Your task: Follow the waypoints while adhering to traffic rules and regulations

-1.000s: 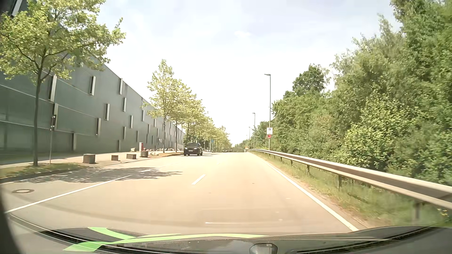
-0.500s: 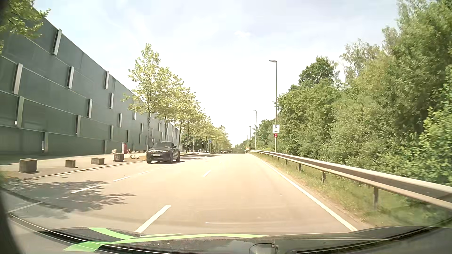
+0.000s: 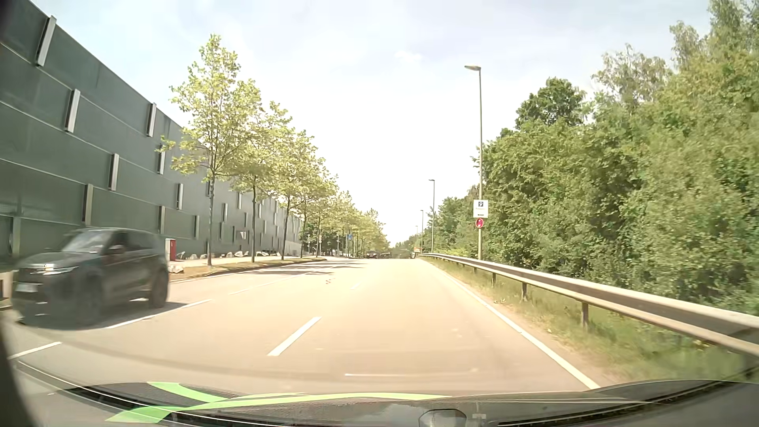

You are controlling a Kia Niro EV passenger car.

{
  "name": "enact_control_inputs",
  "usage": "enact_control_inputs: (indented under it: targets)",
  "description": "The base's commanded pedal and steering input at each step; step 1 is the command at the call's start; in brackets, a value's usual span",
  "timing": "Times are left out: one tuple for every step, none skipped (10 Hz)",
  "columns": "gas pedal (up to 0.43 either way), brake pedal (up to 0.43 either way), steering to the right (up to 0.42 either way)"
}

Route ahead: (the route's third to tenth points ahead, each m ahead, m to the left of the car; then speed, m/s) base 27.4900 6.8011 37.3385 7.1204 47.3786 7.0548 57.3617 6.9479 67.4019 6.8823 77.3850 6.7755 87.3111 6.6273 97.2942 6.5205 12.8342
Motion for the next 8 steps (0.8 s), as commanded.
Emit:
enact_control_inputs:
  targets:
    - [0.197,0.000,-0.004]
    - [0.197,0.000,-0.004]
    - [0.197,0.000,-0.004]
    - [0.197,0.000,-0.004]
    - [0.197,0.000,-0.004]
    - [0.197,0.000,-0.003]
    - [0.197,0.000,-0.002]
    - [0.197,0.000,-0.002]
